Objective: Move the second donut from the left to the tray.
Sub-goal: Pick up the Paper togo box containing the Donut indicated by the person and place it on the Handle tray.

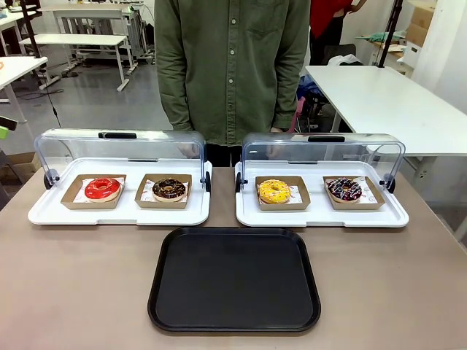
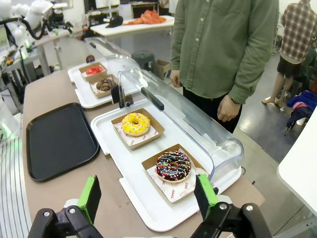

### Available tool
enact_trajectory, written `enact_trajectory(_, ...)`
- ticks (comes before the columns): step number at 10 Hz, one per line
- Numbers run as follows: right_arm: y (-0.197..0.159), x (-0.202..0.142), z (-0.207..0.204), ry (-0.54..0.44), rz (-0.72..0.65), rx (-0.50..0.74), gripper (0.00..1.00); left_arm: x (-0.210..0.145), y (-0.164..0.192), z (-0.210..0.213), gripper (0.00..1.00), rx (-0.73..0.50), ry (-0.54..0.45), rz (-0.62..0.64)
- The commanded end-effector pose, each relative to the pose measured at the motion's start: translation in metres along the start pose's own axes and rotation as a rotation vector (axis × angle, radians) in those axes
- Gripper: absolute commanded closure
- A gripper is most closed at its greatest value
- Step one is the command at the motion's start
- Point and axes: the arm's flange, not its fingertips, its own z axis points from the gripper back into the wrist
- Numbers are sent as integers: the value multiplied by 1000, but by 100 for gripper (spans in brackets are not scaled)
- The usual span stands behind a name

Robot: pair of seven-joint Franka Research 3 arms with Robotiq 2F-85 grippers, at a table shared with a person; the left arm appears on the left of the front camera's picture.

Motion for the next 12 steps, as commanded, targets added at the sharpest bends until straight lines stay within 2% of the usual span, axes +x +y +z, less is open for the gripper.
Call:
enact_trajectory(1,0,2,0,-5,4,2,0,2,-1,0,0,0,6,1)
enact_trajectory(12,0,2,0,-5,4,2,0,2,-1,0,0,0,6,1)
